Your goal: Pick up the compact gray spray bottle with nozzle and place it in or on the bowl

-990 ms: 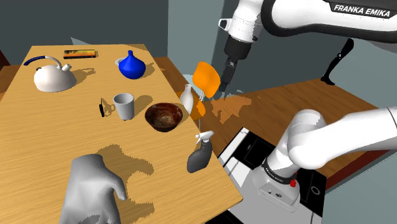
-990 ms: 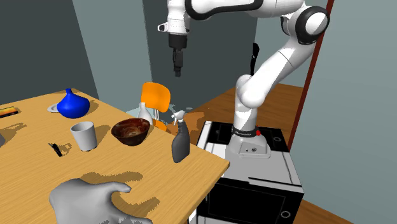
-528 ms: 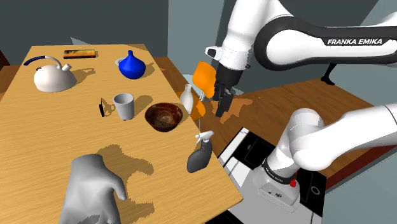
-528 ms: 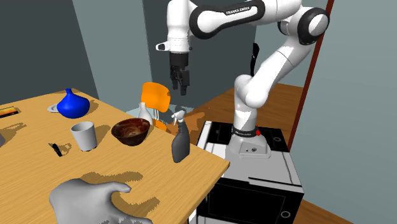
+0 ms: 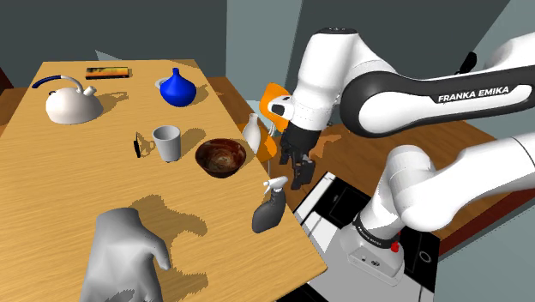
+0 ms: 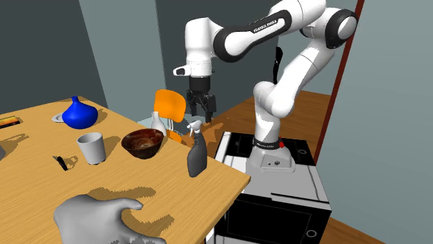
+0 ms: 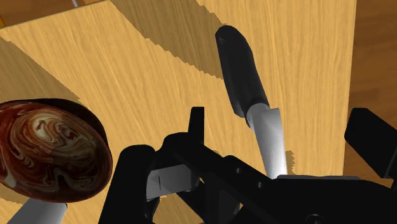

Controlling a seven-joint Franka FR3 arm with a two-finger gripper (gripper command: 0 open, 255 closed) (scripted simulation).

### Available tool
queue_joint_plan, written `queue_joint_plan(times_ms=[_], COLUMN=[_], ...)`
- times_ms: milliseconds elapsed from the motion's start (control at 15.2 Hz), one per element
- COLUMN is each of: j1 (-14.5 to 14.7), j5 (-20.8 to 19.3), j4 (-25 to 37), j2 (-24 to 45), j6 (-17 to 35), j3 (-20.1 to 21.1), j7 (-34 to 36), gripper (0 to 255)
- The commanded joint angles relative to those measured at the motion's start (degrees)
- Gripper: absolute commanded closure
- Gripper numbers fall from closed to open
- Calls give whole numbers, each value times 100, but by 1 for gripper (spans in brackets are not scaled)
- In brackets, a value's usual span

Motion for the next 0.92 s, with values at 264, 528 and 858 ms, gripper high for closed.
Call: queue_joint_plan(times_ms=[264, 528, 858], j1=[57, 57, 57], j5=[97, 97, 96], j4=[-367, -367, -366], j2=[176, 176, 176], j6=[545, 545, 544], j3=[88, 88, 88], j7=[-25, -25, -25], gripper=[0, 0, 255])
